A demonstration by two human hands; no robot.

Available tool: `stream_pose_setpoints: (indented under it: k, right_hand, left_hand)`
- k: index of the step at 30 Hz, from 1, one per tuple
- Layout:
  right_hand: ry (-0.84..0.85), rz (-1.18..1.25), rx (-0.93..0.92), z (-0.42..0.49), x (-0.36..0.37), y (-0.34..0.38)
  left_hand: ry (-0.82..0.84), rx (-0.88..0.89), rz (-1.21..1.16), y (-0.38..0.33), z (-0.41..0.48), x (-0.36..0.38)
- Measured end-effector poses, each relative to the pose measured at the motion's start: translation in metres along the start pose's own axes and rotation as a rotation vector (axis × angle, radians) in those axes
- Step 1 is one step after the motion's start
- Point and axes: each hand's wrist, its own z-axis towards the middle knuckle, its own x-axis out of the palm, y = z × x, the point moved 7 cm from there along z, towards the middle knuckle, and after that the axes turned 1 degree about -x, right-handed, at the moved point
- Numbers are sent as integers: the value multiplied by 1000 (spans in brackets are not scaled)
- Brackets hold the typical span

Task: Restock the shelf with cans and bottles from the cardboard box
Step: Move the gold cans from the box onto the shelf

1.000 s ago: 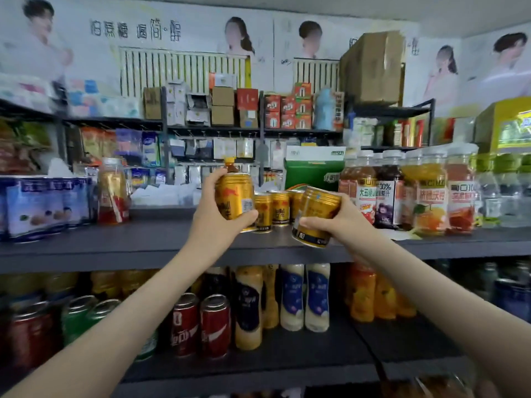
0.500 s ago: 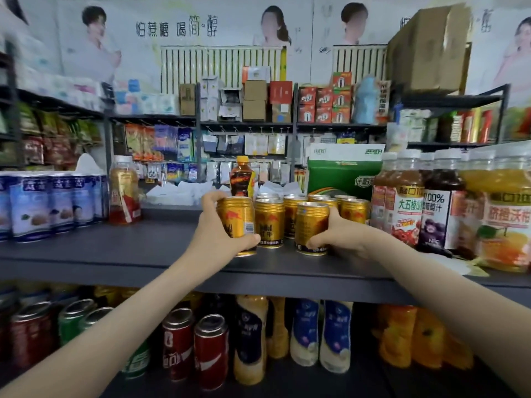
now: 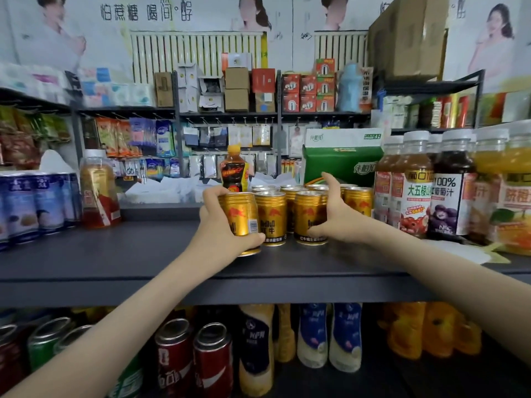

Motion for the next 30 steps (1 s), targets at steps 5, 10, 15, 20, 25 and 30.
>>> stream_pose_setpoints:
  k: [5,10,15,20,25,30]
  right_hand:
    - [-28,-255,-148,0,-6,8]
    - [-66,-237,-200,-4,-6,10]
    - [-251,-518,-267,-15,-10,26]
    - [-34,118,-314,-42,-17,53]
    - [34,187,-207,-48,-28,29]
    - [18,275,-82,-47,-56,-13]
  left_hand:
    - [156,-122,-134,3,-1,9]
    - [131,-139,-139,-7,-5,8]
    - [37,-130,-150,-19,-9,16]
    - [-4,61,-40,-62,-5,36]
    - [124,217,92,-94,6,77]
    - [149,390,429,-106,27,85]
